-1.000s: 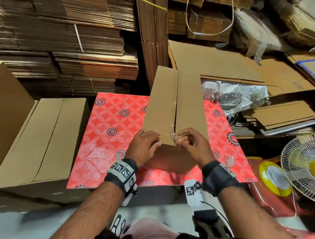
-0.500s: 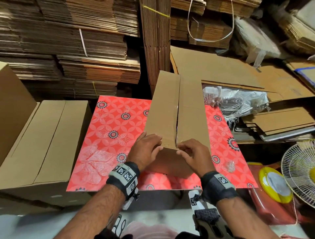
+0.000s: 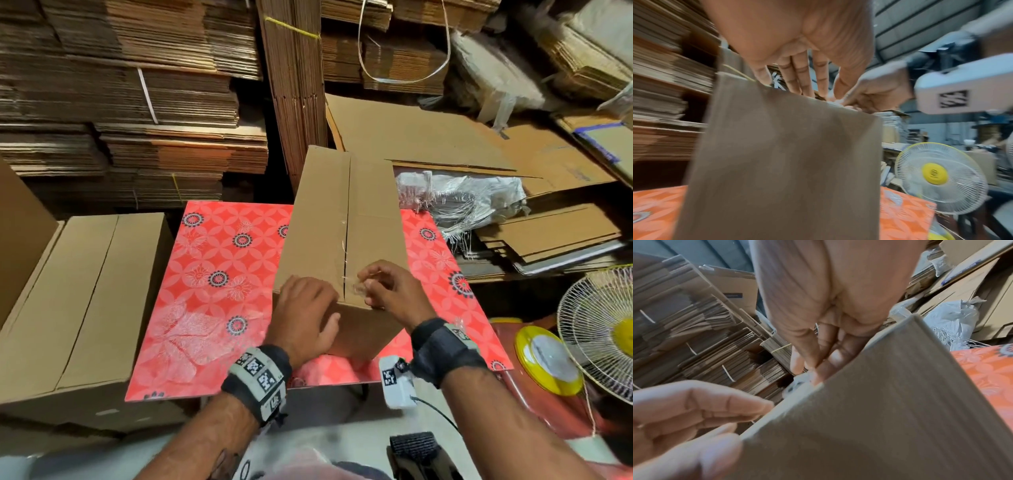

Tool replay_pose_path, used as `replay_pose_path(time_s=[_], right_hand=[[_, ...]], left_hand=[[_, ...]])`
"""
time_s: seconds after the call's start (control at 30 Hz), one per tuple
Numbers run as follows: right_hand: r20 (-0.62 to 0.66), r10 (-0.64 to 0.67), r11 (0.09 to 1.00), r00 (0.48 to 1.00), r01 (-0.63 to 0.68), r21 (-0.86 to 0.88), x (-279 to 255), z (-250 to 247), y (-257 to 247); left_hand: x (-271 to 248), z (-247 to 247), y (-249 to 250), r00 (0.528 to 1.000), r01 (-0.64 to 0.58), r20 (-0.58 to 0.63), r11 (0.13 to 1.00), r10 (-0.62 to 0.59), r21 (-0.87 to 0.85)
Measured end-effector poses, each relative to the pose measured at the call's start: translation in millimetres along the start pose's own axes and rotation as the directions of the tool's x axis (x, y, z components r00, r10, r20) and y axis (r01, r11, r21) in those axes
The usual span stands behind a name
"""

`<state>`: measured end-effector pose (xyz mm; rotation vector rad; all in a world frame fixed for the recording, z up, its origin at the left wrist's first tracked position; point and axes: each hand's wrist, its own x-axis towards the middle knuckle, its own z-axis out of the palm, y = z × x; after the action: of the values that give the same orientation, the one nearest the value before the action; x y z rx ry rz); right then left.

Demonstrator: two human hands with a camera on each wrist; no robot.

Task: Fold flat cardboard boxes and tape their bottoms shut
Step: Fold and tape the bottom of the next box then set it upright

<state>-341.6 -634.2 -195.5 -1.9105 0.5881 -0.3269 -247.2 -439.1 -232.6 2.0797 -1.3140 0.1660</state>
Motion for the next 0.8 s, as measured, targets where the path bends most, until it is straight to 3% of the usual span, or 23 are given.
replay_pose_path(time_s=[0.1,0.17,0.23,0.33,0.53,0.7,0.8], right_hand=[[0.058,-0.029,0.997,0.998,0.033,-0.066,7,-14,-7],[0.124,-0.12,0.969,0.985,0.144,-0.199,14,-25,-8],[0.198,-0.211,0.879,0.957,0.274,-0.389,24,-36,-3],[0.269,-0.249,0.785,0.931,0.356,-0.507,40,-44,7],[0.318,-0.344,0.764,0.883,0.46,-0.451,72,-46,16],[0.229,-0.443,0.766,0.867,0.498,-0.405,98,-64,33],[0.314,-0.458,0.746,0.832,0.552,-0.372,103,-59,34]], left_hand=[[4,18,25,0.993,-0.111,0.037,0.992,0.113,-0.053],[7,29,35,0.989,-0.137,0.048,0.989,0.14,-0.056],[10,37,44,0.987,-0.154,0.041,0.987,0.156,-0.042],[15,47,56,0.991,-0.132,-0.007,0.991,0.132,-0.009],[25,75,80,0.996,-0.05,-0.075,0.997,0.053,0.052],[30,85,81,0.987,0.052,-0.158,0.99,-0.031,0.13],[33,82,90,0.976,0.153,-0.184,0.969,-0.117,0.194]])
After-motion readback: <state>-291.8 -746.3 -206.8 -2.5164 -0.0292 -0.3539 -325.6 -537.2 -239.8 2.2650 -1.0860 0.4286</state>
